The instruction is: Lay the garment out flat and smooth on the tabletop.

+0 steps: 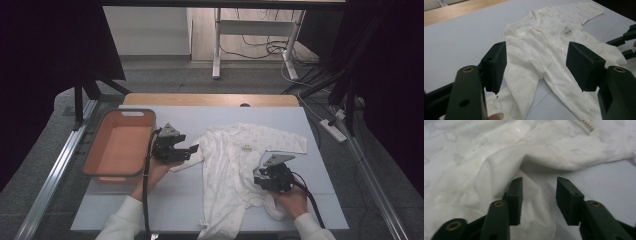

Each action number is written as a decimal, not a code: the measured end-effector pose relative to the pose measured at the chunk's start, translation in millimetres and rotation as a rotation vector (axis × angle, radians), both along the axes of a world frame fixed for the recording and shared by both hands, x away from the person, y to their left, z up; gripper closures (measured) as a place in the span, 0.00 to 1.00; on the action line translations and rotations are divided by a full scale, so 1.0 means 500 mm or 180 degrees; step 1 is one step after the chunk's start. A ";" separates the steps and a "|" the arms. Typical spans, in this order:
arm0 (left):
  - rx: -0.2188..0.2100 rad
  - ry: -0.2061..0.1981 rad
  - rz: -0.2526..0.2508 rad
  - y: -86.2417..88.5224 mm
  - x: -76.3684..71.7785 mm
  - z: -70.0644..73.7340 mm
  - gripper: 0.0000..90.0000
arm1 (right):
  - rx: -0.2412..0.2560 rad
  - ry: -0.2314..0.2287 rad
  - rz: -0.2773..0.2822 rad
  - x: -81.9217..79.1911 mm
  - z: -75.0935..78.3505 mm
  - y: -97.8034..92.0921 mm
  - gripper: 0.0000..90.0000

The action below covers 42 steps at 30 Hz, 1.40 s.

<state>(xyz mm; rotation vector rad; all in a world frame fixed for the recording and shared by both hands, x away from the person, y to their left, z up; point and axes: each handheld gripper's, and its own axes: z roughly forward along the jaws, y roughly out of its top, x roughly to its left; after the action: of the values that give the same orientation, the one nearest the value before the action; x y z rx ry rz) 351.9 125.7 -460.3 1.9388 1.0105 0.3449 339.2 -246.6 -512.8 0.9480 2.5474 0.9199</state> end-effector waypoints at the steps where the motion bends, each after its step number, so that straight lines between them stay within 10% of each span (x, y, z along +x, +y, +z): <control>1: -0.0001 0.0004 0.0002 0.000 0.000 0.000 0.38 | -0.0008 0.0029 0.0014 0.000 -0.003 0.002 0.69; 8: 0.0005 -0.0012 0.0007 0.000 -0.003 0.001 0.37 | -0.0047 0.0070 0.0167 -0.005 -0.001 0.005 0.98; 30: -0.0013 -0.0034 -0.0057 -0.007 0.005 0.009 0.37 | -0.0047 -0.0040 -0.0340 -0.064 0.019 -0.104 0.98; 42: -0.0034 -0.0046 -0.0028 -0.002 0.004 0.010 0.37 | -0.0022 -0.0039 -0.0214 -0.130 0.032 -0.095 0.98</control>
<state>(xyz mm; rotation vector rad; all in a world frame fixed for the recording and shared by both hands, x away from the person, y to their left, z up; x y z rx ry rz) 353.8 125.0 -455.1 1.9280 0.9925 0.3472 274.2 -293.9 -497.0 1.0161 2.4910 0.8943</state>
